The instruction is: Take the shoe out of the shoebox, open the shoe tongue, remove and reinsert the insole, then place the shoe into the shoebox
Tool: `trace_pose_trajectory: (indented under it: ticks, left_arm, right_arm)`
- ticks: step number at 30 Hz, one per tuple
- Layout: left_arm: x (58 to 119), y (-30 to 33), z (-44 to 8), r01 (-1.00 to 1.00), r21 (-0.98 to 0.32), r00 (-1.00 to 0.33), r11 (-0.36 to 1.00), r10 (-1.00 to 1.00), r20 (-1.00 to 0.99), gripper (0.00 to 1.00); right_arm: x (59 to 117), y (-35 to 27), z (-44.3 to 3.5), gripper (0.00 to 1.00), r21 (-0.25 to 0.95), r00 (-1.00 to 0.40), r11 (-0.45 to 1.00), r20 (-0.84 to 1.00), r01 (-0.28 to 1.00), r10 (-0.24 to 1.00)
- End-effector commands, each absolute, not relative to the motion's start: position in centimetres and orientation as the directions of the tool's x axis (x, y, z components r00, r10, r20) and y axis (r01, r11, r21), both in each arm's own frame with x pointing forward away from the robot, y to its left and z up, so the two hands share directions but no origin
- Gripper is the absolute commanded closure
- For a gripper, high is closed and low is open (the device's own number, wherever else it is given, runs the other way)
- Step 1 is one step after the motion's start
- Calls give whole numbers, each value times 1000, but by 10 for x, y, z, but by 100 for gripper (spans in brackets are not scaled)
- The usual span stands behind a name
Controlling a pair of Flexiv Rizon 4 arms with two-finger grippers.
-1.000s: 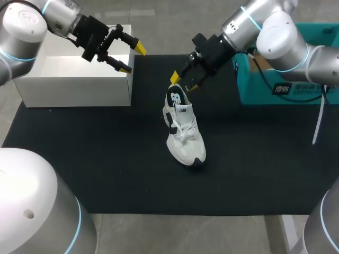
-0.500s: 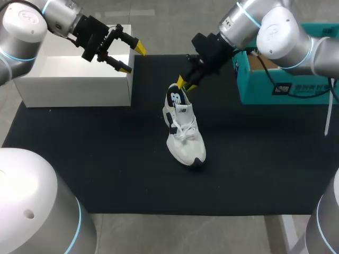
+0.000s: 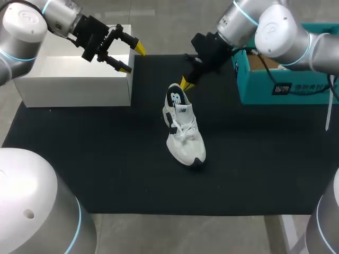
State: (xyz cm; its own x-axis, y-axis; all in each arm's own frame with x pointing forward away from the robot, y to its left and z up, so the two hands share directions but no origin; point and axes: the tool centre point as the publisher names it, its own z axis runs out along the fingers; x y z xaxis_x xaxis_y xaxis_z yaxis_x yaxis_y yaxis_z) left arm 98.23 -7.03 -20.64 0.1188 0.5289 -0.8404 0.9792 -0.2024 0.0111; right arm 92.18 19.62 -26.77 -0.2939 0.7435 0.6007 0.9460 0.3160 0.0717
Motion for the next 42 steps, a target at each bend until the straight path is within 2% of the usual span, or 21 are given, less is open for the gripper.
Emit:
trace_pose_trajectory:
  ticks: [1, 5, 10, 33, 37, 39, 42]
  left_arm:
    - [981, -70, -206, 980, 14, 120, -200, 531, -838, 0]
    - [981, -70, -206, 980, 14, 120, -200, 531, -838, 0]
    - [981, -70, -206, 980, 14, 120, -200, 531, -838, 0]
    - [981, -70, -206, 980, 14, 120, -200, 531, -838, 0]
    - [981, -70, -206, 980, 14, 120, -200, 531, -838, 0]
    - [981, -70, -206, 980, 14, 120, -200, 531, -838, 0]
    - [981, -70, -206, 980, 14, 120, -200, 531, -838, 0]
  right_arm:
    - [930, 220, -276, 100, -36, -131, 165, 455, 986, 881]
    - [928, 230, -279, 100, -64, -57, 82, 327, 995, 943]
    - [919, 231, -279, 100, -78, 114, -103, 145, 992, 983]
    - [919, 231, -279, 100, -78, 114, -103, 145, 992, 983]
    - [921, 226, -299, 100, 88, 138, -156, 179, 984, 974]
    - [920, 224, -306, 100, 131, 155, -179, 178, 975, 972]
    - [917, 223, -313, 100, 124, 150, -176, 199, 976, 968]
